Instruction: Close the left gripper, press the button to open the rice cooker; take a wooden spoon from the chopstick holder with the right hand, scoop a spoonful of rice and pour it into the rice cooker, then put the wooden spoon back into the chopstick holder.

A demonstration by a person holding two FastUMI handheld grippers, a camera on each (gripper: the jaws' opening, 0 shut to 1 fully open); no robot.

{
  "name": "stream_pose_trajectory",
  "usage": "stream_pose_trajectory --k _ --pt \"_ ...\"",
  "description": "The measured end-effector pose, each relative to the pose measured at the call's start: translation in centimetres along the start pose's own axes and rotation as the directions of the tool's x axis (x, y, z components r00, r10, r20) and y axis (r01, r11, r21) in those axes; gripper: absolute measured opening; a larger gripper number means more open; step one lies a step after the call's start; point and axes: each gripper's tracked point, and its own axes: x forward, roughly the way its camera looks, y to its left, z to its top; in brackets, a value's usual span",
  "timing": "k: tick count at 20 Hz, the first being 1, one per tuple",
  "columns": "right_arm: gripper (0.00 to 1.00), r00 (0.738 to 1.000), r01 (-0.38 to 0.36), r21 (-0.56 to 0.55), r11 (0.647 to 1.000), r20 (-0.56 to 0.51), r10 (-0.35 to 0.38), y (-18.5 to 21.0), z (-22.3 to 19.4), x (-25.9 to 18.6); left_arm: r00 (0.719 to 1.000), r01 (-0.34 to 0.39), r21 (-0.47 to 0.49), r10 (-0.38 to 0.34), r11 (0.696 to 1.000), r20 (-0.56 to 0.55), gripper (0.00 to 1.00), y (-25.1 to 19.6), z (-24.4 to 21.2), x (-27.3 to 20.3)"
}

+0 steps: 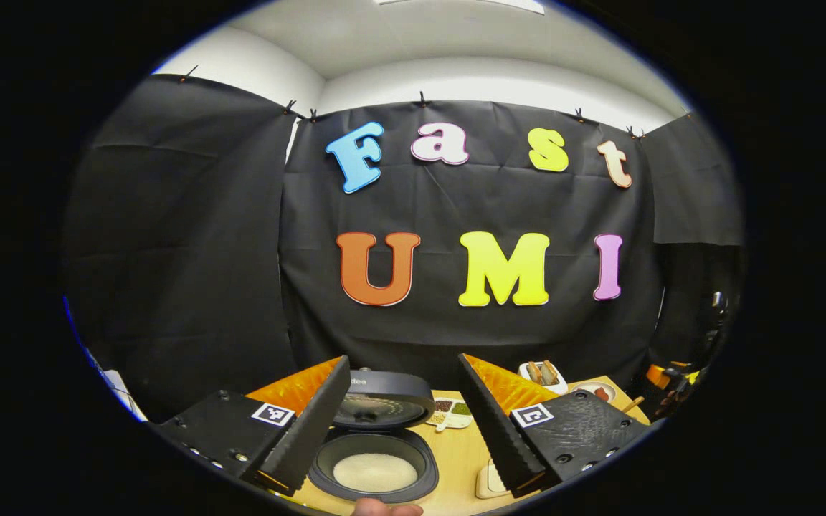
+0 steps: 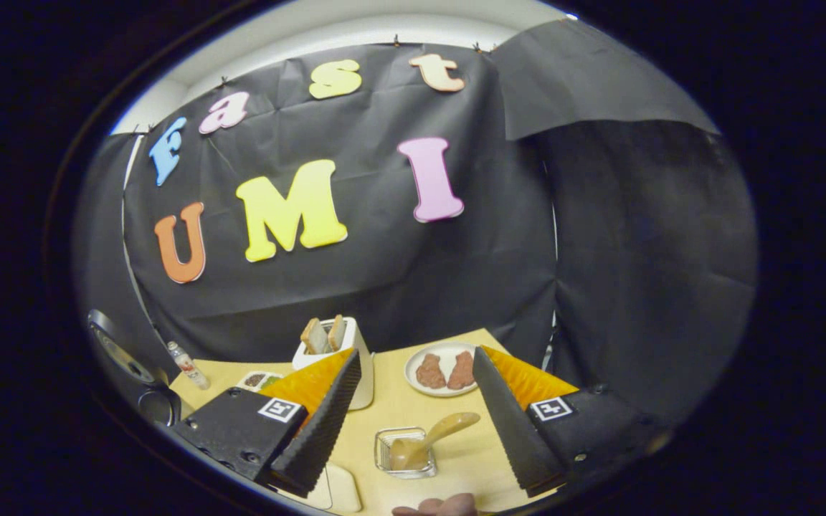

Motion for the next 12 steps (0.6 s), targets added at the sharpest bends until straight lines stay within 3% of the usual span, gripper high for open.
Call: stream_pose_trajectory --k 5,12 --pt "1.0 0.997 -0.039 -0.044 0.998 0.062 0.042 2.4 2.9 -5.4 1.0 0.004 -0.015 -0.004 1.0 -0.018 0.95 1.6 0.3 3.8" --pt "1.0 0.998 -0.023 -0.054 0.998 0.058 0.026 2.0 1.9 -10.5 0.988 0.001 0.01 0.001 1.0 -0.155 0.95 3.4 -2.9 9.0"
